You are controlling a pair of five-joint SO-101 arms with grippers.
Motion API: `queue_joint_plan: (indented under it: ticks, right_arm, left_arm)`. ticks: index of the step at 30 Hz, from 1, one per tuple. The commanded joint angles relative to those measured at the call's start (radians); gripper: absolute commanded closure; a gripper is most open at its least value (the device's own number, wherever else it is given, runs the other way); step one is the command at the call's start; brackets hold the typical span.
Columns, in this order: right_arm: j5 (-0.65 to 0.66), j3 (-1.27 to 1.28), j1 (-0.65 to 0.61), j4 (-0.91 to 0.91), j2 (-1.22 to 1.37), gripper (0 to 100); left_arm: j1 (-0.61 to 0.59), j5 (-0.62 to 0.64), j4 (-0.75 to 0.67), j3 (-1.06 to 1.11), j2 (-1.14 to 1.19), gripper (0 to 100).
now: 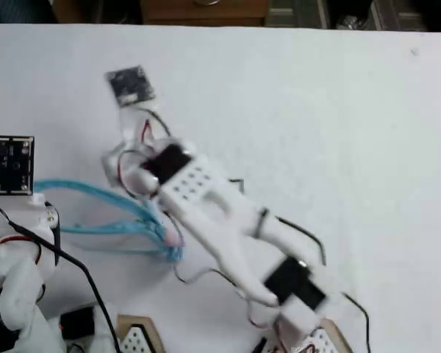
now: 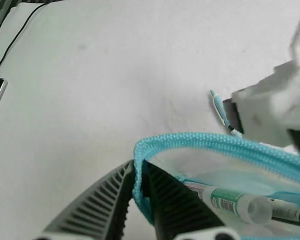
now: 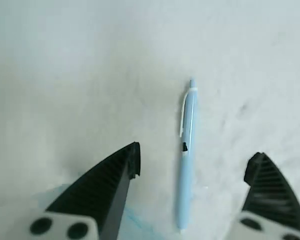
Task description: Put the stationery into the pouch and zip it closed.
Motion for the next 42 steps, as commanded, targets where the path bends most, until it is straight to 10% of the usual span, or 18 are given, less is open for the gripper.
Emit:
queue_joint_plan:
  ticks: [1,11,18,22,42]
  right_arm:
    - [0.044,-0.112,-0.015,0.004,0.174,67.0]
    - [0.054,-0.598,0.028,0.101,0.677,67.6]
    - [0.130,-1.033,0.084,0.438,0.891,97.2]
    - [0.141,-1.264,0.114,0.593,0.943,95.4]
    - [0.143,-1.539,0.318,0.797,0.463,98.2]
  left_arm:
    - [-0.001,0.008,0.037,0.083,0.016,98]
    - [-0.001,0.008,0.008,0.121,0.010,98]
    - [-0.001,0.008,0.003,0.129,0.010,98]
    - [-0.001,0.008,0.003,0.127,0.010,98]
    - [-0.001,0.008,0.018,0.089,0.010,98]
